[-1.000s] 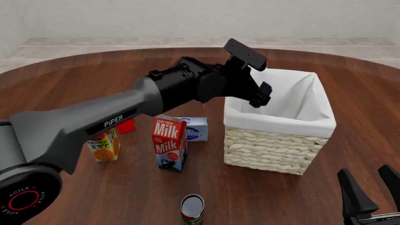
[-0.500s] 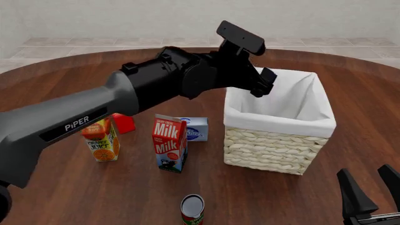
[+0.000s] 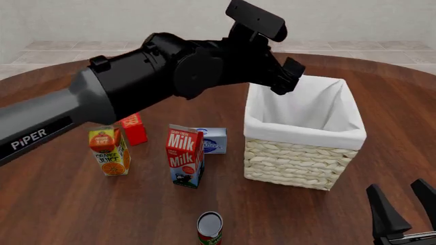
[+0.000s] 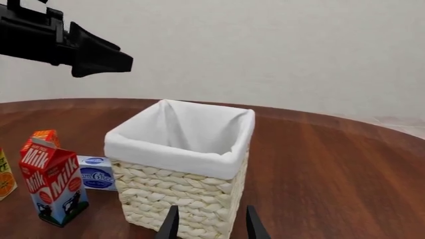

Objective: Pick up the alphabet soup and the tomato sauce, and put them in the basket.

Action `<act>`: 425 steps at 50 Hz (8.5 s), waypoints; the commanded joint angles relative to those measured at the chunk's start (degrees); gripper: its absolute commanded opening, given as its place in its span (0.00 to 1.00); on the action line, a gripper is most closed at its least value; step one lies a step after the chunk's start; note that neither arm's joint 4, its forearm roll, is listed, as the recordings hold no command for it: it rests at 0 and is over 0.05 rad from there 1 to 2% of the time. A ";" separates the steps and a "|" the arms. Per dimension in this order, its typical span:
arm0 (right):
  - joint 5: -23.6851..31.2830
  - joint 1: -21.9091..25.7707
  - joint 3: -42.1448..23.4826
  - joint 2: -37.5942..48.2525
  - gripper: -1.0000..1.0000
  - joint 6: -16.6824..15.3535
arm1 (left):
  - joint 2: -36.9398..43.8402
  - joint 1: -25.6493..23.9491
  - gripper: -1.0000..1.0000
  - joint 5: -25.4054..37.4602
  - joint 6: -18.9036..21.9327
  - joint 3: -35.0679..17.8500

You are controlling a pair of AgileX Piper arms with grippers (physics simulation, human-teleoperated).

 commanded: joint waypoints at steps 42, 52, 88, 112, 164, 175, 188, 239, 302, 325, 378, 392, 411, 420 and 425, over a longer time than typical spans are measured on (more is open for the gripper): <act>-0.23 1.21 0.04 0.00 1.00 -0.19 | -16.91 -1.40 1.00 7.41 -1.99 12.46; -0.13 1.85 0.07 0.00 1.00 -0.68 | -18.66 -2.23 1.00 8.25 -2.40 14.92; 0.04 2.34 0.10 0.00 1.00 -1.20 | -20.57 -2.07 1.00 11.53 -4.12 20.77; 0.05 2.51 0.10 0.00 1.00 -1.27 | -21.77 -2.80 1.00 13.73 -4.81 25.88; 0.23 2.40 0.11 0.00 1.00 -1.42 | -24.23 -4.87 1.00 13.03 -12.13 41.12; 0.26 2.47 0.12 0.00 1.00 -1.52 | -24.66 -6.34 1.00 11.65 -14.55 44.61; 0.28 2.66 0.13 0.00 1.00 -1.58 | -25.25 -7.37 1.00 10.85 -16.50 47.14; 0.15 2.41 0.11 0.00 1.00 -1.42 | -20.81 -7.03 1.00 5.22 -15.99 51.12; 0.10 2.52 0.11 0.00 1.00 -1.43 | -19.19 -5.63 1.00 -0.04 -17.53 56.05; 0.07 2.49 0.11 0.00 1.00 -1.43 | -17.85 -5.66 1.00 -2.77 -18.40 57.84; -0.07 2.18 0.06 0.00 1.00 -1.18 | -12.72 -6.23 1.00 -9.75 -19.71 60.76; -0.04 2.31 0.07 0.00 1.00 -1.38 | -12.57 -6.41 1.00 -11.04 -20.18 61.53; 0.06 2.55 0.11 0.00 1.00 -1.56 | -14.23 -3.37 0.00 -7.96 -15.86 58.47; 0.14 2.68 0.12 0.00 1.00 -1.75 | -14.79 -3.11 0.00 -6.56 -14.45 57.47; 0.13 2.83 0.12 0.00 1.00 -1.78 | -15.54 -2.62 0.00 -4.56 -13.61 55.90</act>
